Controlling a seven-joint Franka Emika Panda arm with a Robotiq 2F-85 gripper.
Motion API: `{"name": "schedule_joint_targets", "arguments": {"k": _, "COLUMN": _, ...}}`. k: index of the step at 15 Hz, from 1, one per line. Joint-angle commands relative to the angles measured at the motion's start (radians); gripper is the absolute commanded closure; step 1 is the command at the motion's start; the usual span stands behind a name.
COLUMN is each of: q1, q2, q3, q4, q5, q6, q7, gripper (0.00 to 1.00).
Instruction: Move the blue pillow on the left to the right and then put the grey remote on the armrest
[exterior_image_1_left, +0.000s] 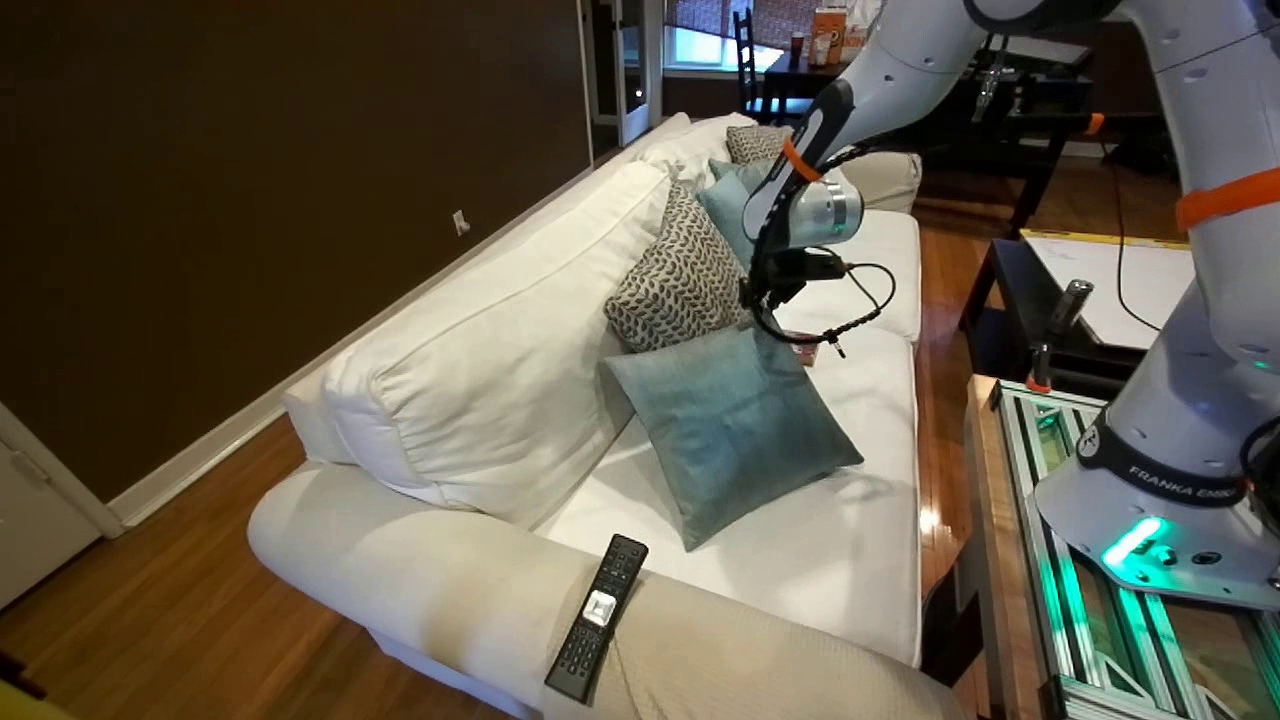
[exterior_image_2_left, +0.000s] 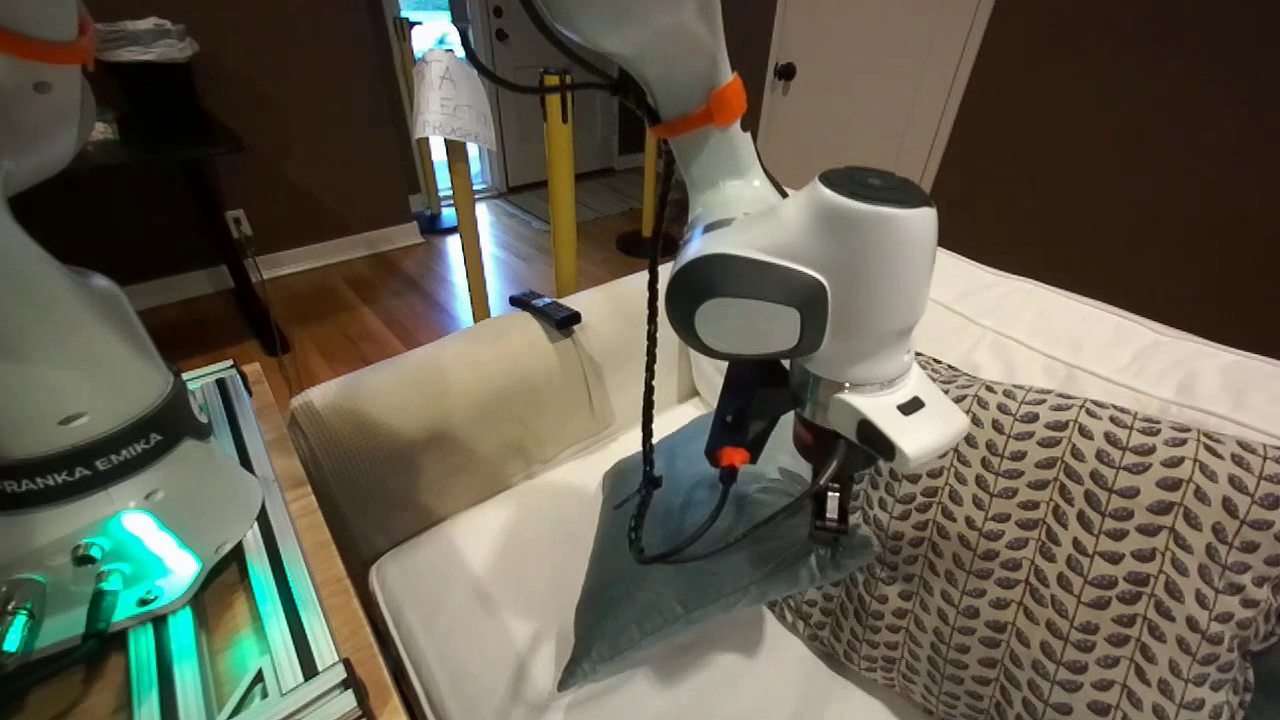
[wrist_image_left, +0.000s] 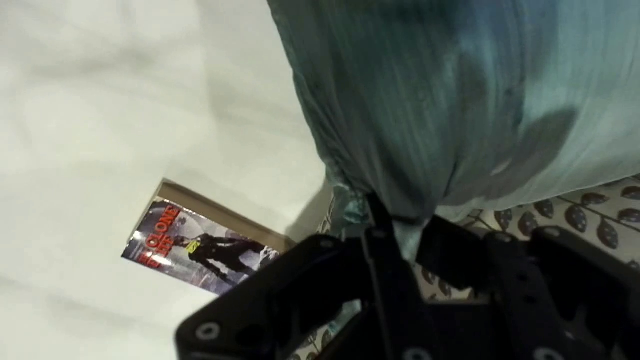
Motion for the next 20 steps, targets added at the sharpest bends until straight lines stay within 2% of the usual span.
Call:
{"name": "schedule_joint_targets", "arguments": {"k": 1, "q1": 0.01, "q2": -0.116, "q3": -0.062, "q4": -0.074, "q5": -0.087, "q6": 0.001, "q7": -0.015, "gripper": 0.97}}
{"name": "schedule_joint_targets", "arguments": {"k": 5, "q1": 0.001, "q2": -0.154, "q3": -0.119, "q4": -0.055, "q5": -0.152, "q6": 0.006, "q7": -0.01, "gripper": 0.97}}
{"name": "schedule_joint_targets", "arguments": {"k": 13, "q1": -0.009, "q2": -0.173, "q3": -0.142, "q4": 0.025, "q5": -0.189, "q6": 0.073, "q7": -0.017, "gripper": 0.97}}
{"name": "schedule_joint_targets", "arguments": {"k": 15, "q1": -0.021, "q2": -0.165, "q3": -0.131, "q4": 0.057, "q5": -0.182, "q6": 0.067, "q7": -0.019, "gripper": 0.97}}
{"name": "schedule_joint_targets", "arguments": {"k": 20, "q1": -0.093, "q2": -0.101, "q3": -0.049, "q4": 0.138, "q5": -0.125, "q6": 0.067, "q7": -0.05, "gripper": 0.97}}
